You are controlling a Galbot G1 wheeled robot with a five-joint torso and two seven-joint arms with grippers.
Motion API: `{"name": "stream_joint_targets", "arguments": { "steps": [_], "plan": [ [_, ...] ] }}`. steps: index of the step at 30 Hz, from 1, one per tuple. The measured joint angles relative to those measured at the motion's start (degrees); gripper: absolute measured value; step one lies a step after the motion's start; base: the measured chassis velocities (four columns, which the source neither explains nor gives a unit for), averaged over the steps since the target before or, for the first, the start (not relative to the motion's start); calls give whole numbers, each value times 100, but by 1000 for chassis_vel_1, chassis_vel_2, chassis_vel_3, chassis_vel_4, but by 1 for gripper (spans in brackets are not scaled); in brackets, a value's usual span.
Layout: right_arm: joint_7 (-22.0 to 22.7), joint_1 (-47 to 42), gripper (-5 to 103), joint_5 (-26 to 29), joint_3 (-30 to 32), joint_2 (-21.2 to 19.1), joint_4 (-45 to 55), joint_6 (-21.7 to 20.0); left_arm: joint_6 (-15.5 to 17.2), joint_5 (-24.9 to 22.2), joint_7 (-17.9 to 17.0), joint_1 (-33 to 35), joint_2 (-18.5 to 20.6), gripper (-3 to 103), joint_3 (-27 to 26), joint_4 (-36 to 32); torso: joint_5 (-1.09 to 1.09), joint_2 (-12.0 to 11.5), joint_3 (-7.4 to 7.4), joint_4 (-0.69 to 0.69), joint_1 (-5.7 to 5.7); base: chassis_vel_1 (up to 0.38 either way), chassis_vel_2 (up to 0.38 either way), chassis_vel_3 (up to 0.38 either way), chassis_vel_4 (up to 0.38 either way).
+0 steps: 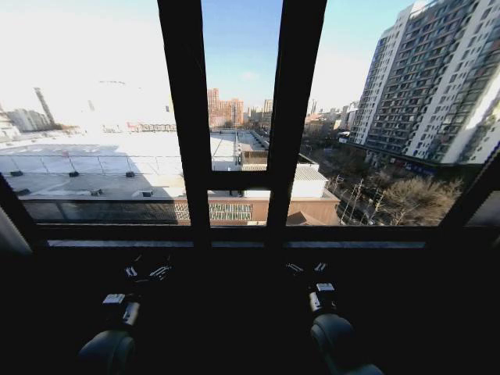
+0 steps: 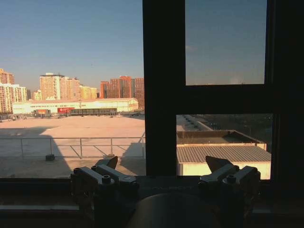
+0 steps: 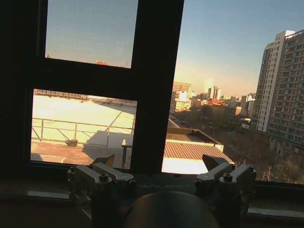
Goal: Open the curtains by pulling them apart, changing their state from closed to fully open.
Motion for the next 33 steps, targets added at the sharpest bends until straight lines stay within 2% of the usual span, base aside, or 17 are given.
{"name": "stream_joint_targets", "arguments": {
  "steps": [23, 25, 29, 33],
  "plan": [
    [19, -31, 100, -126, 19, 6, 71, 1, -214, -5, 122, 20, -35, 100, -26, 155, 3, -1, 0, -1, 1, 6, -374, -10, 379],
    [11, -22, 100, -149, 10, 19, 49, 90, -230, -8, 129, 17, -31, 100, -42, 182, -5, -2, 1, 1, 3, -23, -404, 33, 408],
    [-54, -1, 100, -445, 2, 32, -91, 403, -240, -25, 144, 17, -23, 100, -47, 189, 5, 2, -2, -2, -3, -19, -344, 22, 355],
    [-74, 20, 100, -547, -23, 59, -142, 446, -263, -43, 150, 9, -29, 100, -45, 203, 3, 1, -1, -2, -3, -52, -161, 15, 150]
  ]
}}
